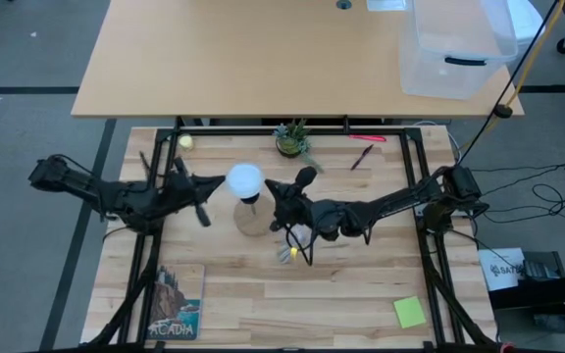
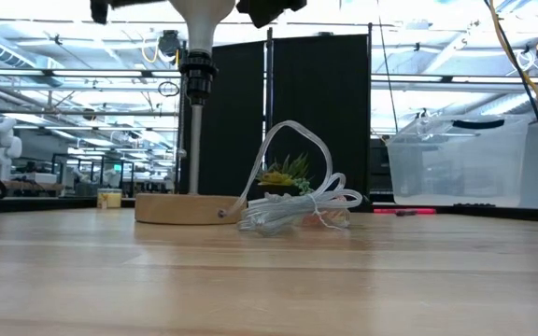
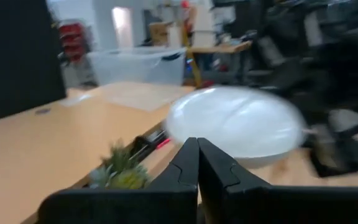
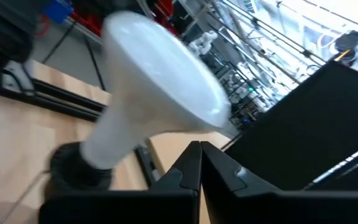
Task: Screw lightbulb
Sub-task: Insert the lightbulb into the lamp
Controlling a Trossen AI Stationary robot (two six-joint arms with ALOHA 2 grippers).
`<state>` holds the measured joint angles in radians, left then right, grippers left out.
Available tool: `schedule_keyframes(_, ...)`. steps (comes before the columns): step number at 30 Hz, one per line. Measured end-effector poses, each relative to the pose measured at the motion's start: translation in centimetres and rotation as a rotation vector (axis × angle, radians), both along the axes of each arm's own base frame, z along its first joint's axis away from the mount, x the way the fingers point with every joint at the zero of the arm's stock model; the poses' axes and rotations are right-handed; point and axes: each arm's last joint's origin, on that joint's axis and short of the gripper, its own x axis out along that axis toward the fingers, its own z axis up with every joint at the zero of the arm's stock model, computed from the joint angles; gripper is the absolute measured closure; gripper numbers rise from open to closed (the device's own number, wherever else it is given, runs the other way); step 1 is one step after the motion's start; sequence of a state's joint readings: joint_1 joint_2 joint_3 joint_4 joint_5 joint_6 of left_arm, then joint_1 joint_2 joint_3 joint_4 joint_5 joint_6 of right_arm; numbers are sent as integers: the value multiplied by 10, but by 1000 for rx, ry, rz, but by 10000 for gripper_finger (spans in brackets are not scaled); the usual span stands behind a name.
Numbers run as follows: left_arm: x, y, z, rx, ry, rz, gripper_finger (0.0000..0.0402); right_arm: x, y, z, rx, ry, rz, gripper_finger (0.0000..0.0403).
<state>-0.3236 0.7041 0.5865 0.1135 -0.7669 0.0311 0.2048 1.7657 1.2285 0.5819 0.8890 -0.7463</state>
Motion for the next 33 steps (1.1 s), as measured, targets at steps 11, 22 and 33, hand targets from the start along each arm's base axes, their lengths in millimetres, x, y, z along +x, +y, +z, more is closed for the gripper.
schedule_keyframes(11, -4, -18, 1, 22, 4, -136, 401, 6, -26, 12, -77, 19, -1, 403)
schedule_keyframes(22, 2, -12, -2, 1, 8, -52, 401, 7, -22, 12, -107, 72, 8, 403)
schedule_keyframes(33, 4, 3, -3, -2, 13, 48, 401, 4, -4, 11, -130, 95, 37, 403)
